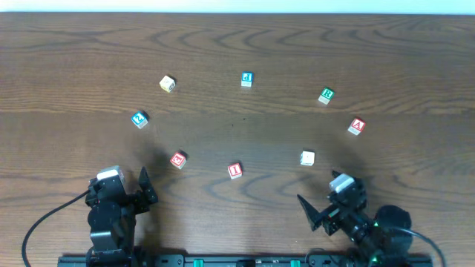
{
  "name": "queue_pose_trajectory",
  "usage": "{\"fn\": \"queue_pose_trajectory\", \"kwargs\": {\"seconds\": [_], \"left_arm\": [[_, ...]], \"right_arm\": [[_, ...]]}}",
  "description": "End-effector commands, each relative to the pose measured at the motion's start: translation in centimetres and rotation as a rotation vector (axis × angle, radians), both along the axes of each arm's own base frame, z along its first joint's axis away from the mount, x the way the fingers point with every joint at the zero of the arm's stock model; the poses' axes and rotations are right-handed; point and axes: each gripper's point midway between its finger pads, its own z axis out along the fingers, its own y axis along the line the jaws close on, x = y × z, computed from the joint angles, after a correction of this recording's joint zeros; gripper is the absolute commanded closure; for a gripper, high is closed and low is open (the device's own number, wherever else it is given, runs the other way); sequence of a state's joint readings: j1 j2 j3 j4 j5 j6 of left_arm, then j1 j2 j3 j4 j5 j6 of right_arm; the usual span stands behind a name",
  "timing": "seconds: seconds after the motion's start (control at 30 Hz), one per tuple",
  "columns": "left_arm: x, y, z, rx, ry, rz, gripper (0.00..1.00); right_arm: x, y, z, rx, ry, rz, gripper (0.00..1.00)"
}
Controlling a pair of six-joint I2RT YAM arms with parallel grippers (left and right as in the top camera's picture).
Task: Spell out Ai2
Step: 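Reach the right gripper to the red 'I' block and grasp it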
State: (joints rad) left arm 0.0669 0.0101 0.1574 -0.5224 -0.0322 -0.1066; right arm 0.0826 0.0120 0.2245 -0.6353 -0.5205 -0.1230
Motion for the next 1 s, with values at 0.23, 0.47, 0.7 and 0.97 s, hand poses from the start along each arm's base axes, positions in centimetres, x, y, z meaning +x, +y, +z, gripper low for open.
{"fn": "queue_pose_trajectory", "kwargs": {"seconds": [0.23,0.47,0.7,0.97], "left_arm": [[0.0,-0.1,-0.5,0.009,0.008,-0.008,0.05],[0.0,-0.1,-0.5,0.009,0.008,-0.008,0.05],[0.0,-0.1,-0.5,0.009,0.008,-0.008,0.05],[0.0,-0.1,-0.5,0.009,0.008,-0.008,0.05]], "right_arm": [[-1.3,1.9,0.9,0.647,0.5,-0.158,0.01],[-0.4,2.9,5.9,0.748,0.373,-0.03,0.05],[2.1,4.6,6.8,0.727,0.448,0.067,0.09],[6.5,8.7,7.4,0.488,0.573,0.116,0.03]]}}
